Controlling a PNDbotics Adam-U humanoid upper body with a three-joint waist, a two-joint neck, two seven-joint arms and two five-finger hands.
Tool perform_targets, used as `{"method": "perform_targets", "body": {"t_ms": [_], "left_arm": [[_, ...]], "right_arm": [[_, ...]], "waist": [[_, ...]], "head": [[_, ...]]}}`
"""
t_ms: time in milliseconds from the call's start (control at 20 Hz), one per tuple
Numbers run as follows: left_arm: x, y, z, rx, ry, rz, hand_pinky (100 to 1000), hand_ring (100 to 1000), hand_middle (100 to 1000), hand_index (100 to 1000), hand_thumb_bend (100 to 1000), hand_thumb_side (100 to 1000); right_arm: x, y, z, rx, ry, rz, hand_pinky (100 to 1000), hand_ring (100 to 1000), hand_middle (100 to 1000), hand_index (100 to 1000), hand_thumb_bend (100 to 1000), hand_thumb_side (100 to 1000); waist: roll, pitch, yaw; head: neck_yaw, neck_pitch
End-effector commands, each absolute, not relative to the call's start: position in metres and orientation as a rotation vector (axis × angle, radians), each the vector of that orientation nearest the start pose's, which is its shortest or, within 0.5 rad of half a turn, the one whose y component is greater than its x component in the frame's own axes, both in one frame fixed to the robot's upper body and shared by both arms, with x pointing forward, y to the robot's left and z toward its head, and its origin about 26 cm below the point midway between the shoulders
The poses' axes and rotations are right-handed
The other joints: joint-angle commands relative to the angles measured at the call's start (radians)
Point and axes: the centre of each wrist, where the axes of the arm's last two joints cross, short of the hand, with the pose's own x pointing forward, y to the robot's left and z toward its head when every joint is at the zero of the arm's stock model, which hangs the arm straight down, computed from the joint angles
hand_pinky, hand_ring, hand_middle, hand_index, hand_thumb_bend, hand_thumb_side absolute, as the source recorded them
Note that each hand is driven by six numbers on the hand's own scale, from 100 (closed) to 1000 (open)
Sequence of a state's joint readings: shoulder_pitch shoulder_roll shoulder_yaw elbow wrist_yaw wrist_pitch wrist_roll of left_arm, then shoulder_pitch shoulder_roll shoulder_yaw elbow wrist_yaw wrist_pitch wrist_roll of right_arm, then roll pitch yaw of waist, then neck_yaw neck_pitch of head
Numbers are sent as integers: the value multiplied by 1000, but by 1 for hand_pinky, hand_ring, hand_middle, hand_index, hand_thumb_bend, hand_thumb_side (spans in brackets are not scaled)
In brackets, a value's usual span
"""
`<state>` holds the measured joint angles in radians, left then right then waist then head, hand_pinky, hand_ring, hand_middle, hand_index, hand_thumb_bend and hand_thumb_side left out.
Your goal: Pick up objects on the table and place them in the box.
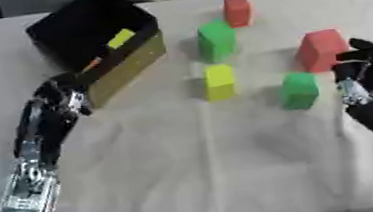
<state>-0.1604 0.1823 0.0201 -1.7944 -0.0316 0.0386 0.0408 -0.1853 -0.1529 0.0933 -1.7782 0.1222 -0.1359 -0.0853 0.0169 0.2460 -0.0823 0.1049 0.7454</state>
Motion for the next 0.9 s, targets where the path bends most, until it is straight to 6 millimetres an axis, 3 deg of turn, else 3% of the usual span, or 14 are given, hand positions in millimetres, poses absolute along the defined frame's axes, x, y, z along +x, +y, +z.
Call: {"method": "perform_targets", "body": {"t_ms": [50, 550, 900], "left_arm": [[306, 265, 109, 172, -1942, -154, 437, 693, 629, 711, 463, 596], [306, 264, 108, 167, -1940, -161, 437, 693, 629, 712, 462, 597], [306, 264, 107, 164, -1935, -170, 437, 693, 629, 712, 462, 596]], "right_arm": [[311, -226, 103, -148, -2114, 269, 740, 695, 688, 861, 100, 302], [316, -242, 113, -219, -2112, 372, 745, 702, 696, 867, 100, 297], [325, -267, 137, -314, -2090, 655, 755, 728, 722, 889, 100, 307]], "waist": [[8, -30, -1], [6, -32, 3], [-3, -38, 8]], "head": [[0, -8], [-5, -6], [-8, -5]]}}
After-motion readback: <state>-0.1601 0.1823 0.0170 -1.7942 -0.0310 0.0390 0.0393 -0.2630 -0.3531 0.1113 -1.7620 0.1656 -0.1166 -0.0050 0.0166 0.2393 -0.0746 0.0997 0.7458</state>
